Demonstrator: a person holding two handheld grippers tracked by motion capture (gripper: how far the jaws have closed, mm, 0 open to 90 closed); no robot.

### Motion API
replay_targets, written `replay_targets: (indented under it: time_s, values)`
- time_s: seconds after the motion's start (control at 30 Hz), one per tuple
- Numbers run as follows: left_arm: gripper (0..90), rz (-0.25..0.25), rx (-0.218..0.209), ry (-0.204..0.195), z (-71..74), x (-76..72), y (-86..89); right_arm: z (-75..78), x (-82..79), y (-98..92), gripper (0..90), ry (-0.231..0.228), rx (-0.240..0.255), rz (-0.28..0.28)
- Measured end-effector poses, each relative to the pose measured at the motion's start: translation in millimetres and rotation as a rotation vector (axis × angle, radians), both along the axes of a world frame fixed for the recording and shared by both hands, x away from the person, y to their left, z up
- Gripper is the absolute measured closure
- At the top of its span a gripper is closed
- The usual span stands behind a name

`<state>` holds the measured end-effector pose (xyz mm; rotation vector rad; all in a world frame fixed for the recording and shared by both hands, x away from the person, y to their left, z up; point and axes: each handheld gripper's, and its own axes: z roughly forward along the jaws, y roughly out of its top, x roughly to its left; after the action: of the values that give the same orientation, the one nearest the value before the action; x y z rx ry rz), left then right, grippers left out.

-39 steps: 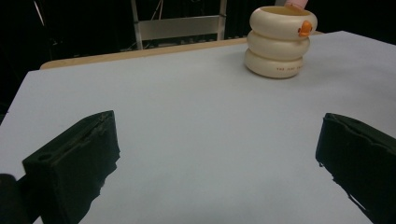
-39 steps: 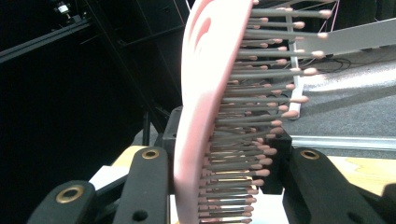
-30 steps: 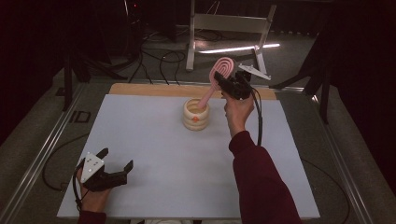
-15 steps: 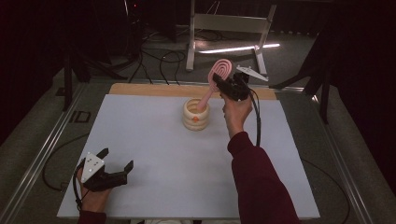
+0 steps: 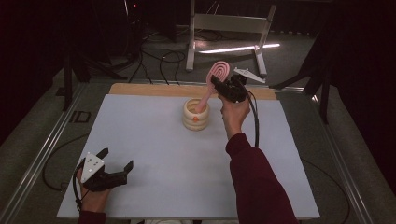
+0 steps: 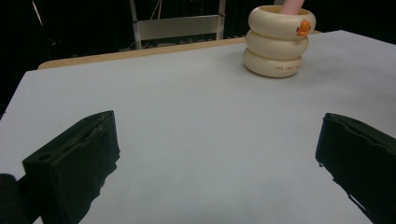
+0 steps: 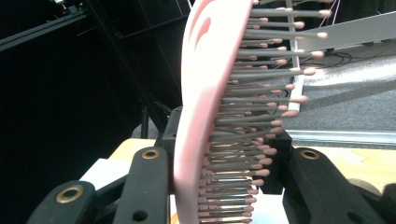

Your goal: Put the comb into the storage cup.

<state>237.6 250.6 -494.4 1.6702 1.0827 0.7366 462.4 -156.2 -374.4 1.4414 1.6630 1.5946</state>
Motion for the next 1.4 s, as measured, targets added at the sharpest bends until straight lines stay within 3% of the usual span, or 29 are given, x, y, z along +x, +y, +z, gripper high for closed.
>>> replay_targets:
  time_s: [1.4]
  values:
    - [0.3, 0.001, 0.000, 0.000, 0.1, -0.2, 0.3, -12.9, -2.4, 16.2, 63.7, 0.008, -0.015, 0.008]
